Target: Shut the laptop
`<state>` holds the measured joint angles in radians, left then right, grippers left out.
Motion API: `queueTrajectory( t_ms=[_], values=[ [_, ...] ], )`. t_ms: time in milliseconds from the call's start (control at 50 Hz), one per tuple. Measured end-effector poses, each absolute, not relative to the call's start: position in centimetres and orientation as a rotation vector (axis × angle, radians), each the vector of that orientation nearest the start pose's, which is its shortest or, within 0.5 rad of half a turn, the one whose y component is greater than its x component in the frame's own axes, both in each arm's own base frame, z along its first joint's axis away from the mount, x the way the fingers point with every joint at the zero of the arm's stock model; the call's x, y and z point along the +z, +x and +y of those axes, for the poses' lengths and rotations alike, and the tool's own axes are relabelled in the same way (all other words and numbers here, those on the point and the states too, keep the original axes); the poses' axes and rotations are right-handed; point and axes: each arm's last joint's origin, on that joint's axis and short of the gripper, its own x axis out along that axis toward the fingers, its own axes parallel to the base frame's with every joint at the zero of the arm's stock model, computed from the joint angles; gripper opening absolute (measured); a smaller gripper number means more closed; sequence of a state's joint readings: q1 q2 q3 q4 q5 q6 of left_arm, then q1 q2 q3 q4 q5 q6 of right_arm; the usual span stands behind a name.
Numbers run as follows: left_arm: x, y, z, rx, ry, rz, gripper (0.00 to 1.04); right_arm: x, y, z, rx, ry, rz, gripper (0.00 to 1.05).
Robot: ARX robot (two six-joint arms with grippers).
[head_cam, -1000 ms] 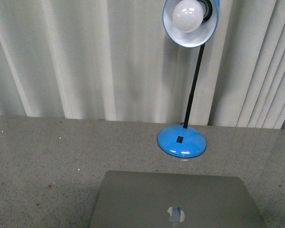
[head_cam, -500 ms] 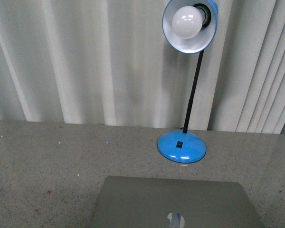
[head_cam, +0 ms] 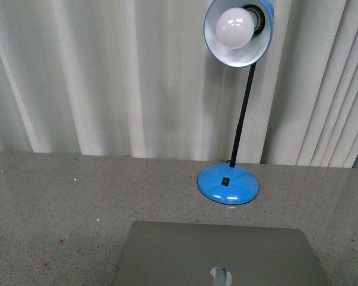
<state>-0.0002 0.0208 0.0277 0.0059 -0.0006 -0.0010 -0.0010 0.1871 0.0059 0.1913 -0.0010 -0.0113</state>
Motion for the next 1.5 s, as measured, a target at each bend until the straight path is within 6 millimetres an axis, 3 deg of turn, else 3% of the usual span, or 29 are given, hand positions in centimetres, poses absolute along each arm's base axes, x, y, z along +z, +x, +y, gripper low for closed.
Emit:
queueTrajectory(
  t_ms=[180, 580, 640, 760, 1020, 1500],
  values=[
    [17.3, 9.6, 0.0, 0.0, -0.001, -0.024, 0.04, 16.6, 9.8, 0.0, 0.0, -0.011, -0.004, 0.03],
    [17.3, 9.6, 0.0, 0.0, -0.002, -0.026, 0.04, 16.6, 9.8, 0.0, 0.0, -0.012, -0.003, 0.06],
    [17.3, 9.6, 0.0, 0.0, -0.002, -0.026, 0.2, 16.6, 9.8, 0.0, 0.0, -0.011, -0.003, 0.19],
    [17.3, 9.6, 0.0, 0.0, -0.002, -0.026, 0.38, 16.6, 9.8, 0.0, 0.0, -0.011, -0.003, 0.39],
    [17.3, 9.6, 0.0, 0.0, -0.001, -0.026, 0.99, 16.6, 9.8, 0.0, 0.0, -0.01, -0.003, 0.99],
    [17.3, 9.6, 0.0, 0.0, -0.001, -0.026, 0.98, 16.6, 9.8, 0.0, 0.0, -0.011, -0.003, 0.97]
  ],
)
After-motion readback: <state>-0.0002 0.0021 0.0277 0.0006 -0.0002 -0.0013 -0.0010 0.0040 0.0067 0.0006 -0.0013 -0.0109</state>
